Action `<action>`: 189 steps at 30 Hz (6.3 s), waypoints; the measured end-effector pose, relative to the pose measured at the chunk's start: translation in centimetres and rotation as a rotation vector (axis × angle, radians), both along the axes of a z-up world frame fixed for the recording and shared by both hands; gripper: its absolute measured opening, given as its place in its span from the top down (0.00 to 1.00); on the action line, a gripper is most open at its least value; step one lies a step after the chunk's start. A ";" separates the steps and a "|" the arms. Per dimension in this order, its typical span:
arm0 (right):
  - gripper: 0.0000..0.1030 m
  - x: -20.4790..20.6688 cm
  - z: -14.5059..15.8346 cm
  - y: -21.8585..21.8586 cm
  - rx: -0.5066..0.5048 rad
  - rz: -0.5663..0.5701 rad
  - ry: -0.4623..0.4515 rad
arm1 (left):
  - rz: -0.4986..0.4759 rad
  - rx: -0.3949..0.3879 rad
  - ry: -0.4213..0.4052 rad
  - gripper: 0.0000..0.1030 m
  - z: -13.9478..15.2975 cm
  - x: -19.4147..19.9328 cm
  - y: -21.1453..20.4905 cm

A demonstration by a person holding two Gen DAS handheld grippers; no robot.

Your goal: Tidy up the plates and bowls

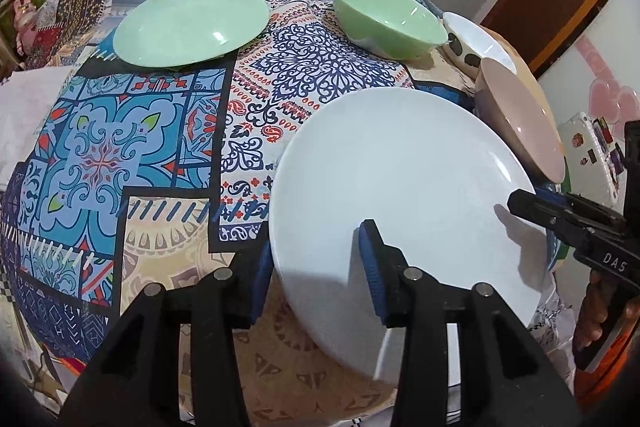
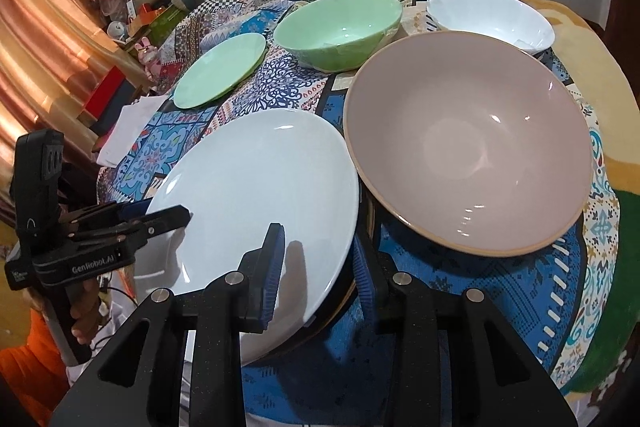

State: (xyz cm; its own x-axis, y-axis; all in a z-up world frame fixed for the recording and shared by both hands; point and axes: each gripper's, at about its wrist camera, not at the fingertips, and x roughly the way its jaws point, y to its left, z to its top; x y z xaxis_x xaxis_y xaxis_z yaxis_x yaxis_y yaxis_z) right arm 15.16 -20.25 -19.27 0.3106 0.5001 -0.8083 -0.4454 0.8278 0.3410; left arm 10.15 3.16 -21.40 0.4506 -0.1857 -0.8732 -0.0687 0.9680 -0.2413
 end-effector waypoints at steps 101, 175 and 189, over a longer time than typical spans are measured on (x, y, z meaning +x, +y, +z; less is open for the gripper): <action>0.70 13.2 -3.8 23.1 -0.195 0.374 0.130 | 0.095 -0.005 0.021 0.70 -2.9 5.2 21.5; 0.70 -0.2 2.2 3.1 0.027 0.098 -0.033 | -0.038 0.023 -0.132 0.70 6.3 -3.4 2.8; 0.70 -0.7 -0.2 1.0 0.046 0.010 -0.003 | -0.089 0.024 -0.052 0.70 3.3 -2.0 0.5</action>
